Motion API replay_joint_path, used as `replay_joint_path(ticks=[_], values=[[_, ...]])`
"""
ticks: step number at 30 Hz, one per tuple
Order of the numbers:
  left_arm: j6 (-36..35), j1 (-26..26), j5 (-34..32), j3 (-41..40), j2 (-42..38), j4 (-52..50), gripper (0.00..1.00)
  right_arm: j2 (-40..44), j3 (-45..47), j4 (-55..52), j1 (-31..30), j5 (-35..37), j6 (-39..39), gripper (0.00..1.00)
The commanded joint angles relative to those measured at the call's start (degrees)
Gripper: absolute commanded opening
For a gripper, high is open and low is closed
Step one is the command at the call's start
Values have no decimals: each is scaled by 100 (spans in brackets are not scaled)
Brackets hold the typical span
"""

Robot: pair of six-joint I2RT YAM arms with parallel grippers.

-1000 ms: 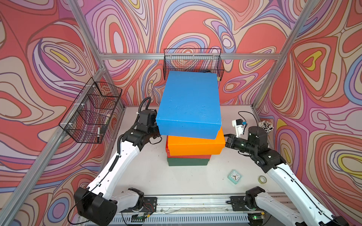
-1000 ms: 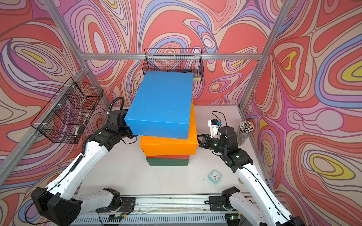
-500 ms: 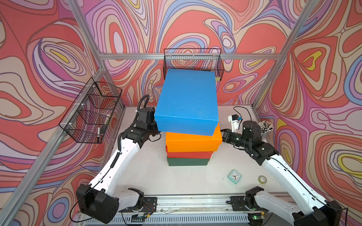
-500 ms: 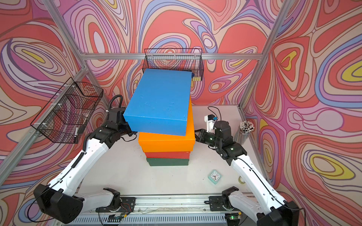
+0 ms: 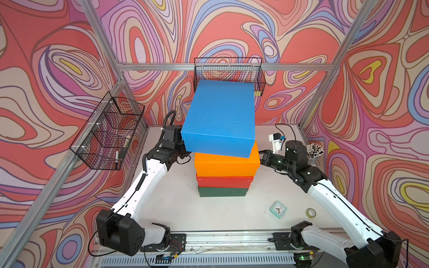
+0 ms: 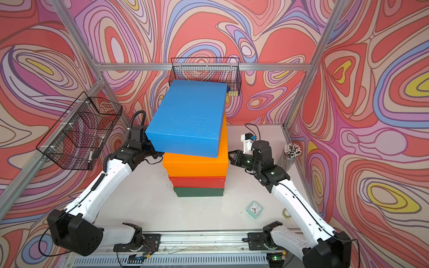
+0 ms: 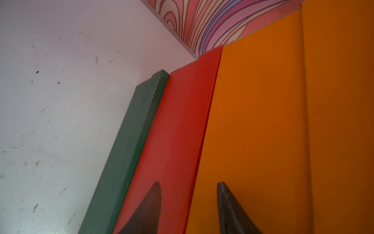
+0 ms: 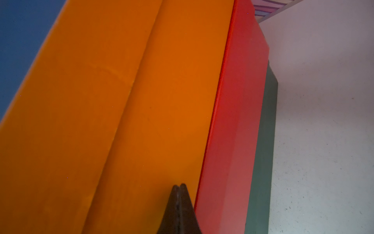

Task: Stack the shoeboxes
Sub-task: Adjust the shoebox.

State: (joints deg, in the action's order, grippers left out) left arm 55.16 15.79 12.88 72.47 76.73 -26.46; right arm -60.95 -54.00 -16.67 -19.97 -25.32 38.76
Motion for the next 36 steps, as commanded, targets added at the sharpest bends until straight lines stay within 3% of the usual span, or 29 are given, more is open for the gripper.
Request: replay_joint_path(ticks=[1, 9, 16, 21, 30, 36], values=[[20, 64, 325, 252, 155, 193, 47, 170, 3, 302, -148, -363, 57, 0], [82, 61, 327, 64, 16, 212, 47, 197, 38, 91, -146, -133, -104, 0], [-57, -1, 85, -86, -308, -81, 68, 289, 47, -183, -145, 278, -279, 0], [-153, -176, 65, -319, -520, -261, 71, 360, 107, -395, -148, 647, -447, 0], [-352, -445, -245, -867, -987, -529, 73, 148, 408, -245, -144, 683, -416, 0], [-323, -463, -194, -1613, -1020, -254, 34, -3, 608, -380, -145, 987, -370, 0]])
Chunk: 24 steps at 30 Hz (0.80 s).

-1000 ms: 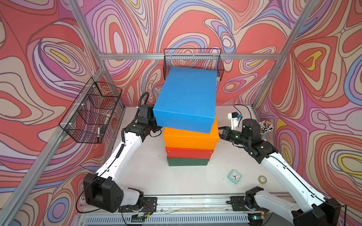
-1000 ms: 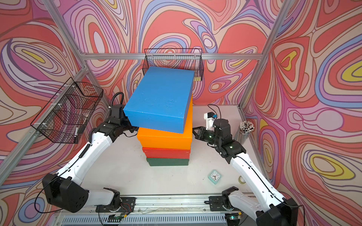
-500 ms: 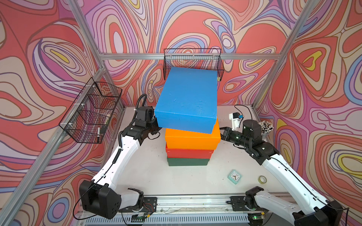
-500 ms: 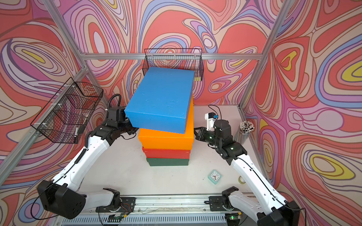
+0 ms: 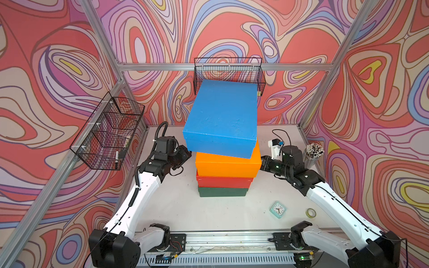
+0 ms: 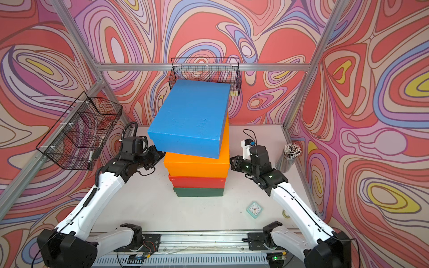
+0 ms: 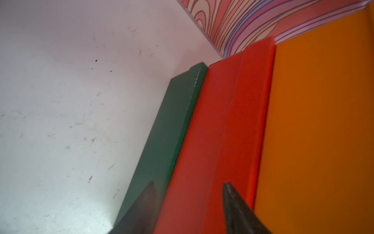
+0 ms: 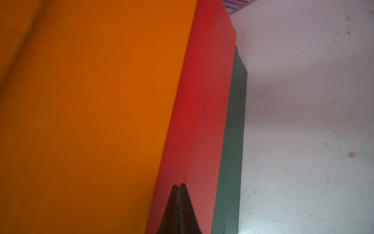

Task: Stack the shoeboxes
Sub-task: Adjust the shoebox, then adjust the shoebox at the center of the board.

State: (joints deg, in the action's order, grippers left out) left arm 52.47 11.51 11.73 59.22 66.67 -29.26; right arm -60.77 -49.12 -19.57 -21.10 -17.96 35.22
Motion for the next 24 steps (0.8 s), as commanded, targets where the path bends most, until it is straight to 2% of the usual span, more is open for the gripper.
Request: replay_joint_path(ticks=[1, 4, 8, 17, 24], values=[[-44, -43, -61, -401, 17, 80, 27, -25, 161, -99, -26, 343, -28, 0], [-26, -61, 49, -610, 153, 201, 13, -167, 262, -130, 0, 604, -69, 0], [-18, -70, 141, -686, 302, 296, 5, -654, 273, 84, 88, 466, -83, 0], [-26, -205, 370, -806, 428, 884, 5, -2219, -484, 310, 495, -123, -79, 0], [-39, -465, 878, -801, 1010, 1370, 5, -3106, -1211, 270, 612, -273, 82, 0]])
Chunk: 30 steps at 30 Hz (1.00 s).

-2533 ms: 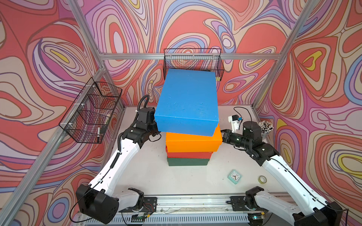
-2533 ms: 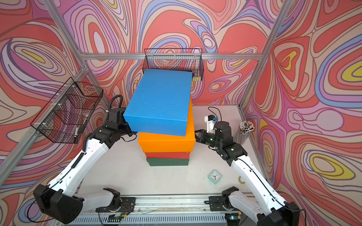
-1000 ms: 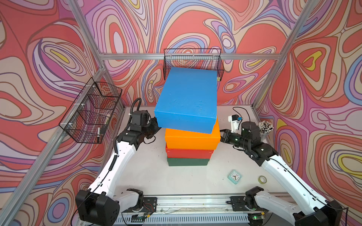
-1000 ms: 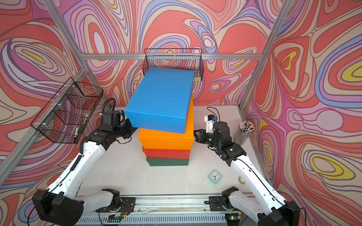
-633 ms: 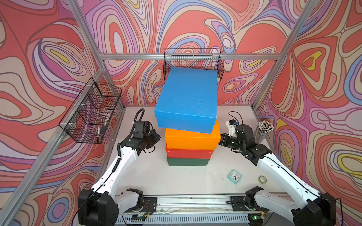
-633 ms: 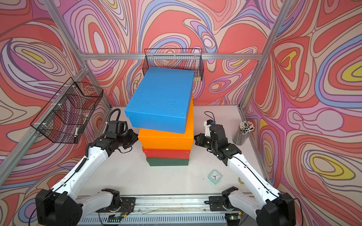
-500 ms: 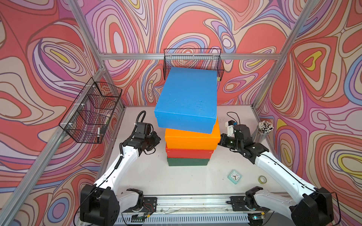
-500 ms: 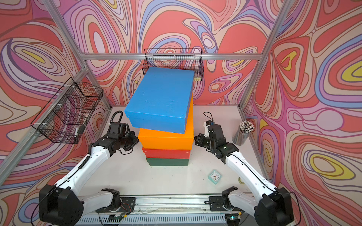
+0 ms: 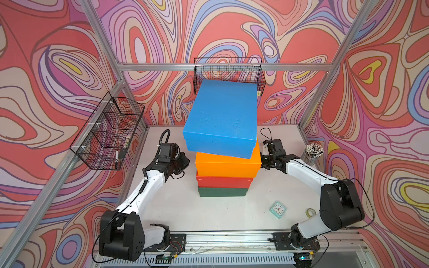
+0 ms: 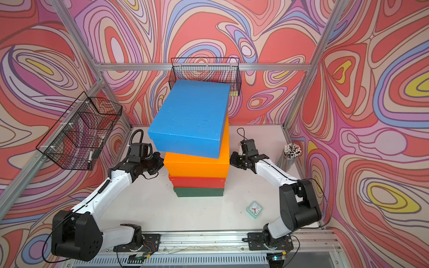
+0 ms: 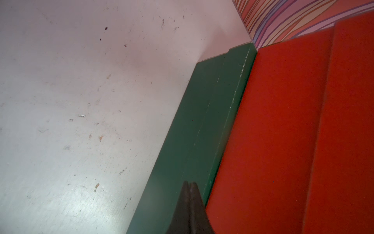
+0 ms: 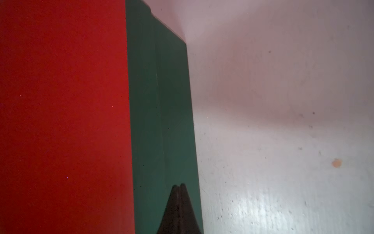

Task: Stack the shoeboxes
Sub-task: Adjust the shoebox at the center of the board.

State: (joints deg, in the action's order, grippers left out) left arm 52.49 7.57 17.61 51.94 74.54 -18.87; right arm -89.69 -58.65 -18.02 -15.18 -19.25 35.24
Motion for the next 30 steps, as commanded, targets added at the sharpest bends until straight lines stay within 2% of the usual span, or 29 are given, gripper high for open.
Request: replay_joint_path(ticks=[1, 10, 15, 21, 25, 30], values=[[-45, -72, 349, -92, 303, 530, 4, -319, -322, 146, 24, -172, 118, 0], [161, -72, 678, -276, 1244, 1517, 3, -1445, -915, 500, 23, -316, 418, 0], [389, -72, 970, -130, 1950, 2120, 3, -2100, -1852, 211, 24, -374, 251, 0], [670, -72, 1144, 103, 2386, 2551, 3, -2578, -2652, -32, 24, -545, 228, 0], [668, -72, 1175, 265, 2425, 2525, 3, -2640, -2737, -210, 24, -426, 152, 0], [596, -72, 1120, 355, 2338, 2396, 3, -2448, -2378, 32, 121, -419, 260, 0]])
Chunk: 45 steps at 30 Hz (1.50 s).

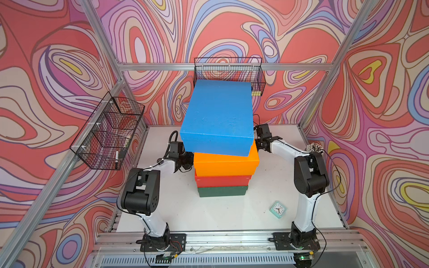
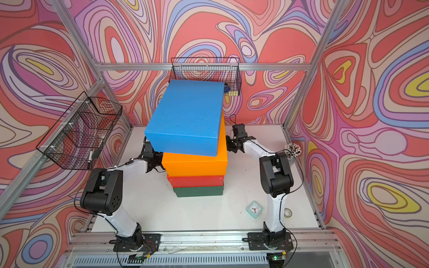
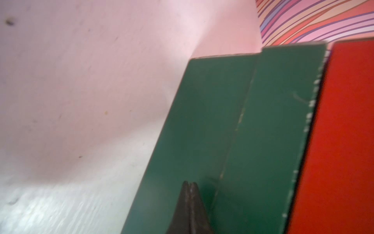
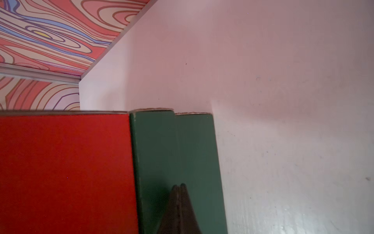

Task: Stack the shoeboxes
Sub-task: Adjust the shoebox at the center of the board, then adjust the shoebox.

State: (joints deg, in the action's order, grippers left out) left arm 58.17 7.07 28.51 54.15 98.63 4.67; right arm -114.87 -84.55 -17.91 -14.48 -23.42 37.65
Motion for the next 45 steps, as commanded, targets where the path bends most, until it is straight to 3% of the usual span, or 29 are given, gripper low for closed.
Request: replay_joint_path(ticks=[1, 7, 16, 26, 32, 45], values=[[-1, -22, 9, 154, -93, -14, 3, 100, 252, 33, 87, -21, 23, 0], [-164, -114, -295, 230, -563, -476, 3, 559, 394, -175, 344, -55, -136, 0], [-392, -118, -1105, 231, -2113, -1311, 7, 1714, 660, -368, 507, -320, -279, 0], [-162, -109, -1015, 167, -3142, -1609, 8, 2686, 382, -785, 195, -195, -465, 0], [-85, -84, -981, 181, -3254, -1634, 9, 2460, -264, -1212, -454, 13, -692, 0], [-52, 56, -696, 451, -2673, -1323, 9, 2407, -252, -1040, -468, 104, -491, 0]])
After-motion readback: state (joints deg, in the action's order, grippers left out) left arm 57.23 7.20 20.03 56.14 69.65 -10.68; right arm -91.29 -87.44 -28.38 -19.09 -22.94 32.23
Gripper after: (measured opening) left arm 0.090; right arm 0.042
